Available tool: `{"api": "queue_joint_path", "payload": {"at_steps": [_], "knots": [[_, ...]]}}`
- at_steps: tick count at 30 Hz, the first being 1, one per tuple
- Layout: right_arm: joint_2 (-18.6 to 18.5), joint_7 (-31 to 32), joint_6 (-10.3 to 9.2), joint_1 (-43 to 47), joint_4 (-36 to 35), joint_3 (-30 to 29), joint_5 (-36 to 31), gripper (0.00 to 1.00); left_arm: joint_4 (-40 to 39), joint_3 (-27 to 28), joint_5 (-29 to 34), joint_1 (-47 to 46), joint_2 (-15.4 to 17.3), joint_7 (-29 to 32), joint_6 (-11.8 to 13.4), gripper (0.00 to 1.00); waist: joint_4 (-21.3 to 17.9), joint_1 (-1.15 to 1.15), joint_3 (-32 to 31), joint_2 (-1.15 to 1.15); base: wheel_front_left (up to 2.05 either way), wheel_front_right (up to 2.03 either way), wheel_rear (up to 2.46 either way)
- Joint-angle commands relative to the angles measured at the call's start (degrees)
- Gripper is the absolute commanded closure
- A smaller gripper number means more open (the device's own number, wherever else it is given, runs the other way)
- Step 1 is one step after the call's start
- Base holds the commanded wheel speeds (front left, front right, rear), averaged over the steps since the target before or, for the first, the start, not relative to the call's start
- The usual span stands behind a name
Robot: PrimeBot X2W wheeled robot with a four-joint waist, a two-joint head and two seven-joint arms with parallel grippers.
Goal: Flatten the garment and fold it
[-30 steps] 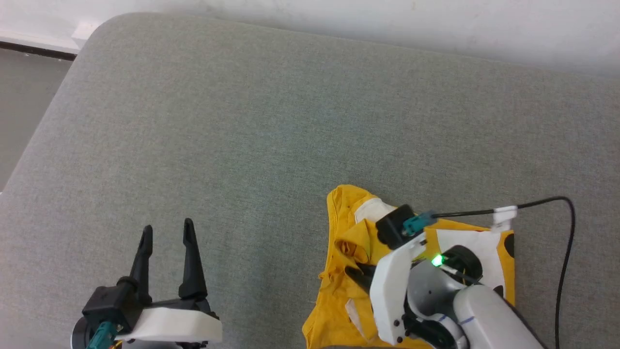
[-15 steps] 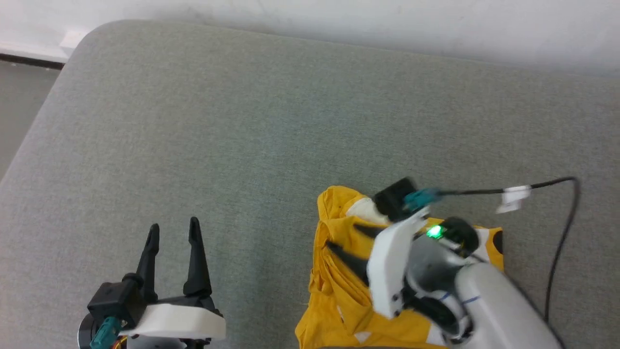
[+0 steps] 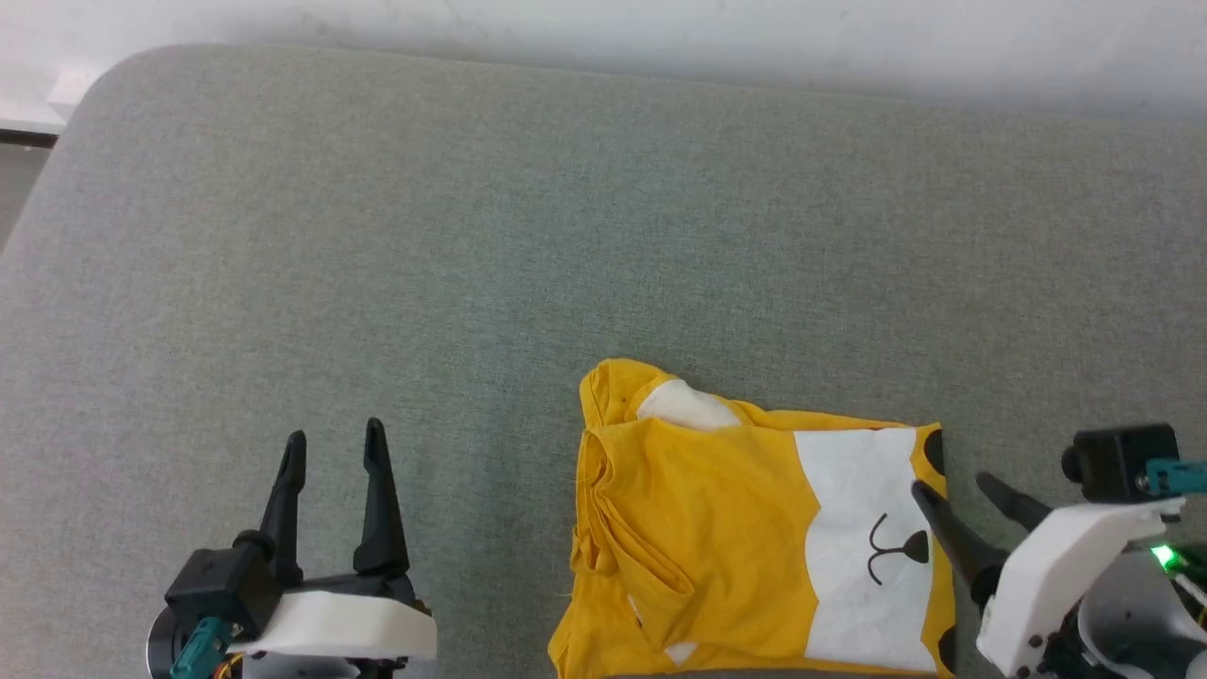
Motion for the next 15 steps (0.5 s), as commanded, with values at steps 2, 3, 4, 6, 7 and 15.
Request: {"api": "queue_joint_path", "payload": {"at_steps": [2, 3, 4, 6, 7, 15], "knots": [[0.62, -0.4, -0.04, 1.63, 0.06, -0.87, -1.08, 0.0, -0.14, -0.18, 0.4, -0.31, -0.22, -0.27, -0.59, 0.0, -0.07, 0.0, 0.48, 0.0, 0.0, 0.0, 0.0], [0.61, -0.57, -0.04, 2.21, 0.6, -0.9, -1.7, 0.0, -0.11, -0.3, 0.45, -0.48, -0.21, -0.27, -0.69, 0.0, 0.03, 0.0, 0.54, 0.0, 0.0, 0.0, 0.0], [0.9, -0.8, -0.04, 2.62, 1.39, -1.27, -1.96, 0.0, -0.14, -0.4, 0.6, -0.65, -0.12, -0.27, -0.78, 0.0, 0.15, 0.0, 0.56, 0.0, 0.0, 0.0, 0.0], [1.19, -1.52, -0.04, 2.99, 3.38, -1.82, -3.04, 0.0, -0.42, -0.55, 1.02, -1.04, 0.11, -0.27, -0.95, 0.0, 0.66, 0.0, 0.47, 0.0, 0.0, 0.0, 0.0], [1.28, -1.76, -0.04, 3.1, 4.6, -1.88, -3.44, 0.0, -0.58, -0.58, 1.12, -1.15, 0.18, -0.27, -1.04, 0.0, 0.89, 0.0, 0.4, 0.0, 0.0, 0.0, 0.0], [2.91, -2.65, -0.04, 1.39, 14.79, -0.12, -1.89, 0.0, -1.01, -1.1, 1.35, -1.11, 0.95, -0.21, -1.9, 0.0, 2.44, 0.0, -0.53, 0.0, 0.0, 0.0, 0.0]]}}
